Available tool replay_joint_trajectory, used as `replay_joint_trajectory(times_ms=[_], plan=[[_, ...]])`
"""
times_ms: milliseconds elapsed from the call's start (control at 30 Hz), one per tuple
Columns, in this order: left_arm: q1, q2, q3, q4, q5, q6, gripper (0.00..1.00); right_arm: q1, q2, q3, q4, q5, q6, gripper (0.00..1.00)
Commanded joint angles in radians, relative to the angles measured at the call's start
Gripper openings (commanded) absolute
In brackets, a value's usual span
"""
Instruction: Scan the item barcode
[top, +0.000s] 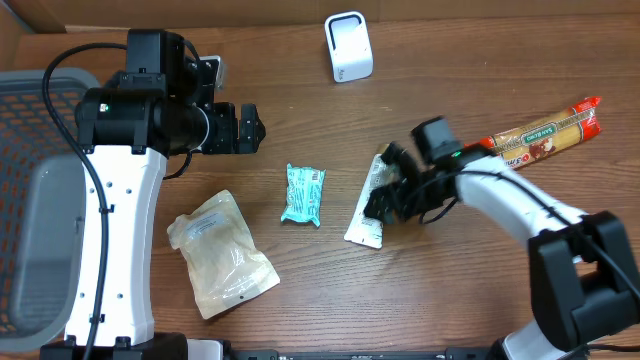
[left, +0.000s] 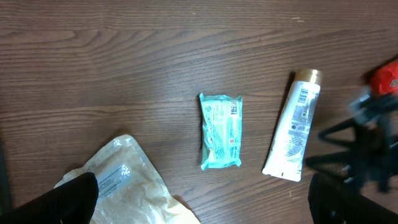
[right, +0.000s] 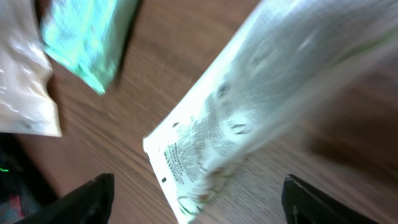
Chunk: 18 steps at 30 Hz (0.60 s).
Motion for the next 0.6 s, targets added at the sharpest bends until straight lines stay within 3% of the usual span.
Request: replay_joint_trajectory(times_ms=[0, 133, 267, 367, 567], plan=[[0.003, -0.024, 0.027, 0.001, 0.016, 0.019, 1.00, -0.096, -0.020, 0.053, -0.011, -0.098, 0.068, 0.87], [0.003, -0.024, 0.027, 0.001, 0.016, 0.019, 1.00, -0.148, -0.015, 0.046, 0.033, -0.055, 0.275, 0.87], [0.003, -0.024, 0.027, 0.001, 0.016, 0.019, 1.00, -0.138, 0.011, 0.045, 0.134, 0.143, 0.393, 0.67], [0.003, -0.024, 0.027, 0.001, 0.016, 0.019, 1.00, -0.117, 0.038, 0.045, 0.196, 0.320, 0.425, 0.60], [0.003, -0.024, 0.027, 0.001, 0.015, 0.019, 1.00, -0.058, 0.065, 0.045, 0.214, 0.532, 0.433, 0.58]])
